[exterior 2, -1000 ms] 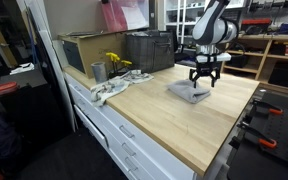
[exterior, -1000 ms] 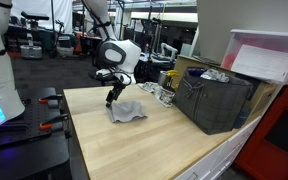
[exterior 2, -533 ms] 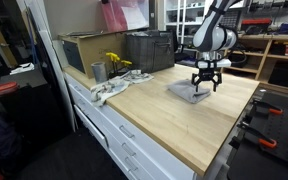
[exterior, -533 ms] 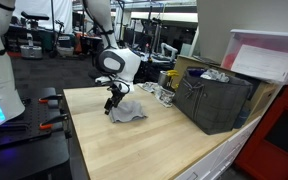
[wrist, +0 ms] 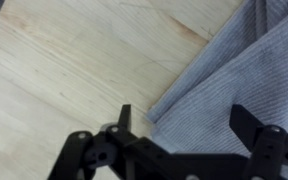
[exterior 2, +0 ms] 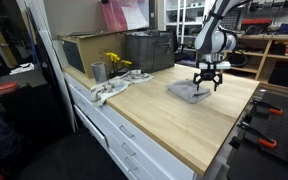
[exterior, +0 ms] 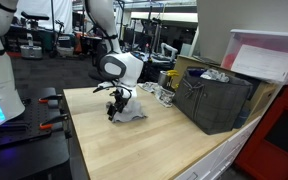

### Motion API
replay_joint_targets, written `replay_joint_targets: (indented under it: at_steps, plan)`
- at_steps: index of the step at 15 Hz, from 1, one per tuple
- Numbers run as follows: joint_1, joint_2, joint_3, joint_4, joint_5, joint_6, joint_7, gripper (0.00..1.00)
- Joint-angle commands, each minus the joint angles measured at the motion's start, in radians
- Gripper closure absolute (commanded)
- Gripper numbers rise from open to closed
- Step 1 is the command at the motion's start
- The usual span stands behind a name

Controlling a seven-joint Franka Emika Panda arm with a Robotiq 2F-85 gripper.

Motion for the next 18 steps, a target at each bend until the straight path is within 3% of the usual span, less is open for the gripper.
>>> replay_joint_targets:
  at_steps: [1,10,18]
  plan:
    - [-0.018,0.025,0.000,0.022,0.030,0.023,0.002,0.28]
    - [-0.009,-0.008,-0.010,0.005,0.026,0.036,0.014,0.97]
    - [0.018,-0.110,-0.073,-0.044,-0.042,0.039,0.014,0.99]
